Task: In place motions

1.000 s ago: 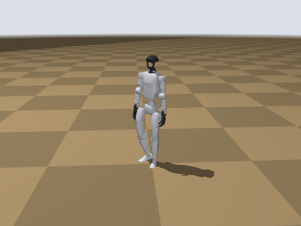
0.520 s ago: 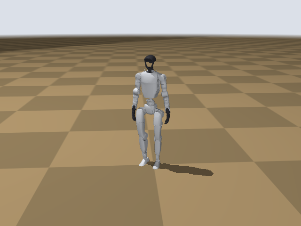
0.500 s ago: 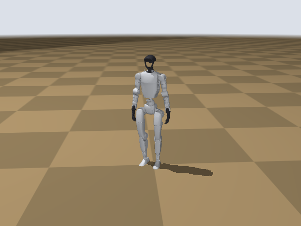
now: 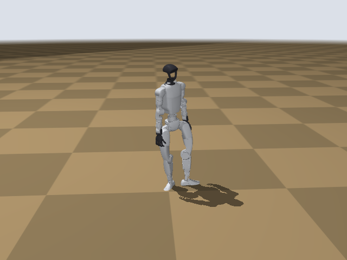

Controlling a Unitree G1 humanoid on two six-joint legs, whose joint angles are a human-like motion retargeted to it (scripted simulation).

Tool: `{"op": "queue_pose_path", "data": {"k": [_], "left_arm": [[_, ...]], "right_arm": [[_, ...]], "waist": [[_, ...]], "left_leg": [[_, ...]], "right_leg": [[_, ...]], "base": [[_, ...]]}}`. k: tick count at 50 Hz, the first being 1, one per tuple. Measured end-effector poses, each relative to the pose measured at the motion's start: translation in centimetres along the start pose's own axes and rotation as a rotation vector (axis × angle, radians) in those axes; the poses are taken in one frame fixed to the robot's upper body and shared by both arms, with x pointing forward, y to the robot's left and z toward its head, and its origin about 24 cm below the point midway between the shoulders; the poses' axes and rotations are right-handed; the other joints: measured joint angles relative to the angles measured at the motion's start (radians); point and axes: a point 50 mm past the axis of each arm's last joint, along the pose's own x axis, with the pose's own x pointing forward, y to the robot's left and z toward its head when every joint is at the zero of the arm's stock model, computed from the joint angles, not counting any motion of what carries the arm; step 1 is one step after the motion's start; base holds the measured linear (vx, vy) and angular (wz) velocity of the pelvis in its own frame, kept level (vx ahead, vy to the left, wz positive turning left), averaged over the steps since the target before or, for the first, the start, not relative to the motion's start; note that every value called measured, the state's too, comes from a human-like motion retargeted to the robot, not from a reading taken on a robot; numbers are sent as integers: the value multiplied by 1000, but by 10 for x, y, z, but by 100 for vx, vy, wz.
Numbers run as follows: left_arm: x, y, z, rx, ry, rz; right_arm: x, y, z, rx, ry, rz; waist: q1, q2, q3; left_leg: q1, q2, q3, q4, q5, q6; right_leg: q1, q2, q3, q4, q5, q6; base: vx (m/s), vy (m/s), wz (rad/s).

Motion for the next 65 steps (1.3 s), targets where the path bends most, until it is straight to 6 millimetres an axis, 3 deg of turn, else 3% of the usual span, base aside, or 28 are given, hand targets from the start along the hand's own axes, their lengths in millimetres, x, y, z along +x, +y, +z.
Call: {"op": "queue_pose_path", "data": {"k": [2,7,10,13,15,18,22,25,27,33,42,50,52,54,56,60,65], "left_arm": [[0,4,1,-34,-12,14],[0,10,10,-186,-52,45],[0,8,22,-343,-93,49],[1,6,27,-428,-113,41],[1,3,16,-474,-84,28],[0,7,6,-462,-49,38],[0,8,6,-371,-39,47],[-1,8,3,-305,-25,44],[-1,7,1,-274,-11,36],[-2,6,-6,-240,38,40],[-3,4,-21,-154,104,39],[-3,0,-22,-112,111,25],[-3,2,-21,-102,105,26],[-3,5,-18,-100,94,37],[-4,10,-18,-99,95,52],[-2,-2,-9,-99,93,53],[-1,-10,-5,-75,63,-6]], "right_arm": [[0,10,-7,13,24,24],[-3,28,-24,48,95,92],[-2,25,-23,85,85,88],[-2,15,-24,126,65,46],[-3,2,-31,117,79,13],[-3,-1,-34,143,106,-4],[-3,-6,-30,192,71,-5],[-3,-4,-36,133,91,-13],[-4,-1,-37,106,99,-9],[-2,12,-24,51,62,41],[0,13,4,-13,-39,53],[0,15,10,-24,-58,58],[0,17,8,-32,-52,62],[0,21,6,-43,-42,76],[-1,26,-1,-50,-16,99],[-1,24,-6,10,14,106],[0,18,-1,19,-9,62]], "waist": [[15,-19,-12],[20,-100,-52],[11,-108,-73],[2,-53,-98],[13,-42,-112],[-56,-2,-142],[-73,50,-122],[-101,77,-116],[-118,86,-112],[-144,72,-84],[-120,42,-46],[-169,5,3],[-173,-11,12],[-160,-34,12],[-132,-50,2],[-51,-34,-22],[-111,-26,-45]], "left_leg": [[6,-3,5,24,2,26],[77,-47,250,100,-20,118],[54,-63,159,147,-2,125],[78,-88,161,52,-67,67],[-19,-74,-112,100,-72,49],[1,-56,-87,63,-76,56],[-3,-40,-217,43,-77,68],[-8,-18,-301,55,-79,78],[-16,-9,-356,64,-78,85],[-36,-30,-492,57,-57,104],[-58,-86,-706,39,-22,107],[-43,-176,-922,55,-10,103],[-28,-202,-964,57,-11,99],[-15,-224,-989,56,-11,89],[4,-234,-1000,44,-6,78],[9,-215,-1014,29,13,63],[-3,-202,-1042,35,22,48]], "right_leg": [[19,0,-70,-11,-8,19],[59,-33,-283,-18,-13,91],[85,-27,-377,9,-7,125],[107,29,-348,53,-12,140],[126,28,-316,72,9,126],[139,48,-293,134,66,88],[153,36,-148,272,150,16],[144,33,-16,389,194,-53],[112,23,79,486,203,-66],[-44,99,440,587,180,1],[-177,112,619,447,93,10],[-199,118,780,170,40,55],[-183,108,799,101,60,63],[-156,95,766,53,122,36],[-128,90,729,41,108,-2],[-104,96,661,46,80,-2],[-69,104,562,35,47,-19]], "base": [[17,27,278],[27,20,307],[27,19,249],[31,25,168],[49,38,79],[31,20,147],[27,19,144],[33,14,209],[28,7,215],[20,-2,169],[17,-7,123],[14,-11,155],[7,-12,138],[4,-14,95],[14,-13,75],[4,-11,84],[1,-11,93]]}}
